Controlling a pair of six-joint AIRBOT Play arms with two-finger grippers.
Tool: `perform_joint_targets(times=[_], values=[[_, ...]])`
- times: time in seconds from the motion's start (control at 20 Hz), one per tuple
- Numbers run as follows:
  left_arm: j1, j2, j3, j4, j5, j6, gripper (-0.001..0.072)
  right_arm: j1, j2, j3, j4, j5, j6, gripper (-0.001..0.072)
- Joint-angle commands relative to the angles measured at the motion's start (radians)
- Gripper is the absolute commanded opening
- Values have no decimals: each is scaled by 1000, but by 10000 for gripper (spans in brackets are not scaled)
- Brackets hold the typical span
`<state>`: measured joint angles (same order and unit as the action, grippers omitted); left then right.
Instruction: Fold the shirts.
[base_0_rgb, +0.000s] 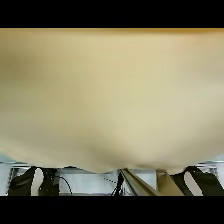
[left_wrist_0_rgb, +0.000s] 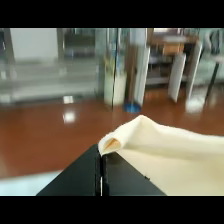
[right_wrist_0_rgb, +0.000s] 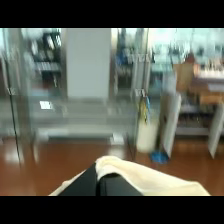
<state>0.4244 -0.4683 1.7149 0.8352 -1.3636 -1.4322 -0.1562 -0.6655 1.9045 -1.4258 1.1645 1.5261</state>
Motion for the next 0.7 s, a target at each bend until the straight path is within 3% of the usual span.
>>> perform_joint_targets(times=[0.0,0.15,0.4,0.65], values=[[1,-21,-84,70,-236,-111,23,-1,-80,14,-102,347,-27,36],[1,-33,-291,66,-224,-125,23,14,-247,14,-91,453,-72,36],[-9,-163,-608,35,23,-25,23,129,-610,14,-101,235,-90,36],[-106,-459,-679,17,270,147,24,178,-884,14,-97,-32,-46,37]])
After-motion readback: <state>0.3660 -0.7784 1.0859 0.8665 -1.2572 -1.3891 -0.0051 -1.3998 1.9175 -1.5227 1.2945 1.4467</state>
